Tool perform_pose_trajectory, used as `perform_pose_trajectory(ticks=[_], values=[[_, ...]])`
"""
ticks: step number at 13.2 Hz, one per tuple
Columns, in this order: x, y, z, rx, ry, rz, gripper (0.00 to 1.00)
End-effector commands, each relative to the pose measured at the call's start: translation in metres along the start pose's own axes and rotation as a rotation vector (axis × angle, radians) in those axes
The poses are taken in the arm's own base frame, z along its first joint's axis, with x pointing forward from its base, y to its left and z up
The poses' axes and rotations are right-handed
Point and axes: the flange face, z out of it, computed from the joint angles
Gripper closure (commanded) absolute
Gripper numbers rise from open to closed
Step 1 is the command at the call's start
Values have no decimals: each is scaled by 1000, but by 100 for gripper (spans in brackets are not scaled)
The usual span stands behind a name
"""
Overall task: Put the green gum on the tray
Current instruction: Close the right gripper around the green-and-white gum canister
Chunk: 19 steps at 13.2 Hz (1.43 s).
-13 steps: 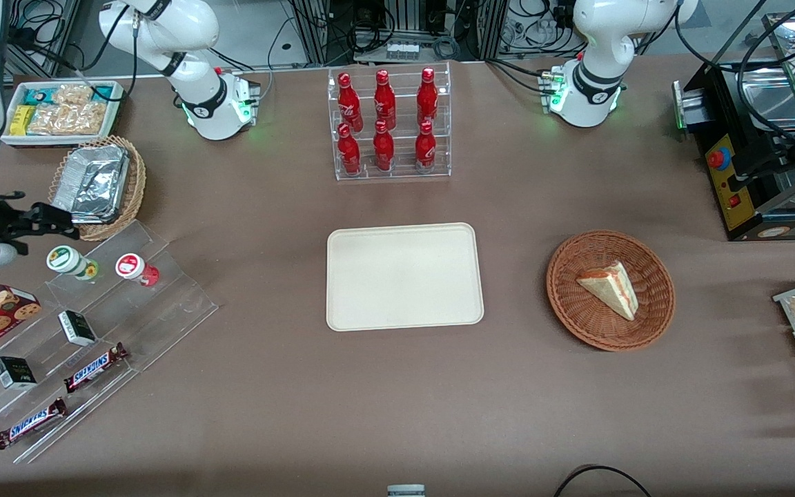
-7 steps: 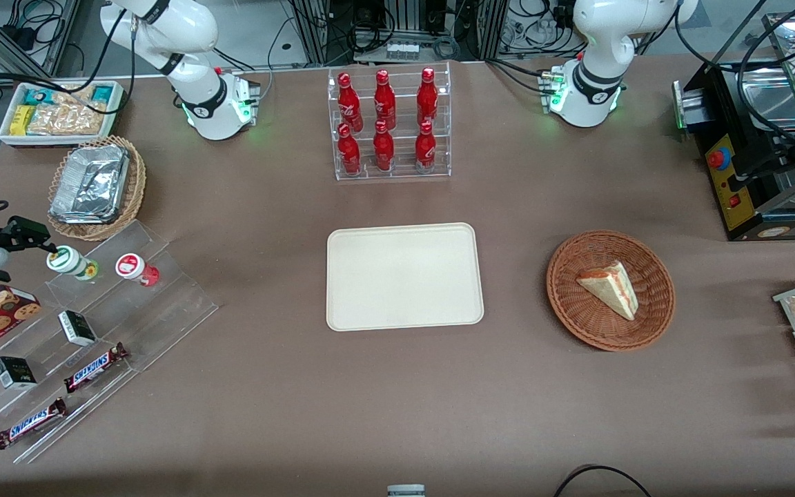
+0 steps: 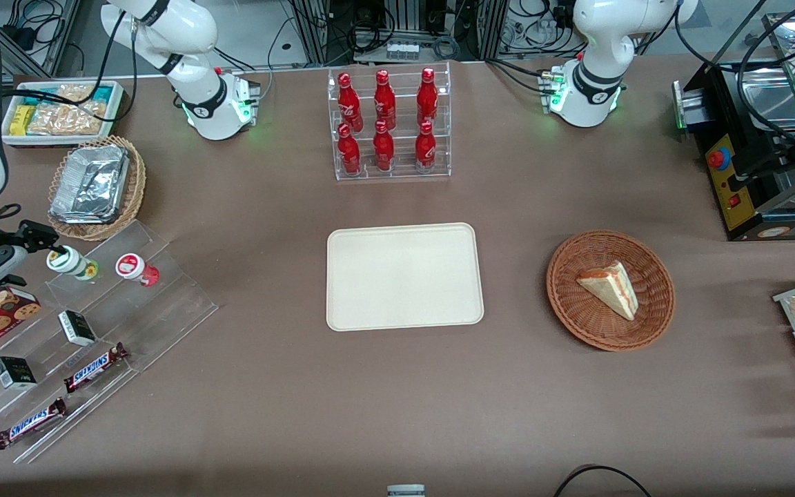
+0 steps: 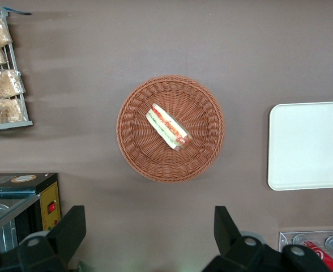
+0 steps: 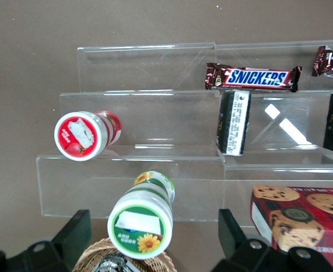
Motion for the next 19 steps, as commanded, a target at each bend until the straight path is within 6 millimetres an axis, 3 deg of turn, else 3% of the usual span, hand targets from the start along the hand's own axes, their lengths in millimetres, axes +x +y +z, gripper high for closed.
perform_pose_trajectory(ticks=[1,8,9,10,11,12,16,19], values=[[-15,-19,5,-22,43,-4,0],[-28,-34,40,-71,62,-49,0],[-28,-35,42,-78,63,-63,4],[-28,-35,43,-82,62,-84,27],[-28,-35,42,-83,61,-94,67],[-28,-35,41,-83,57,-99,99],[-9,-38,13,-77,55,-120,100],[28,-54,-11,-54,16,-91,100]])
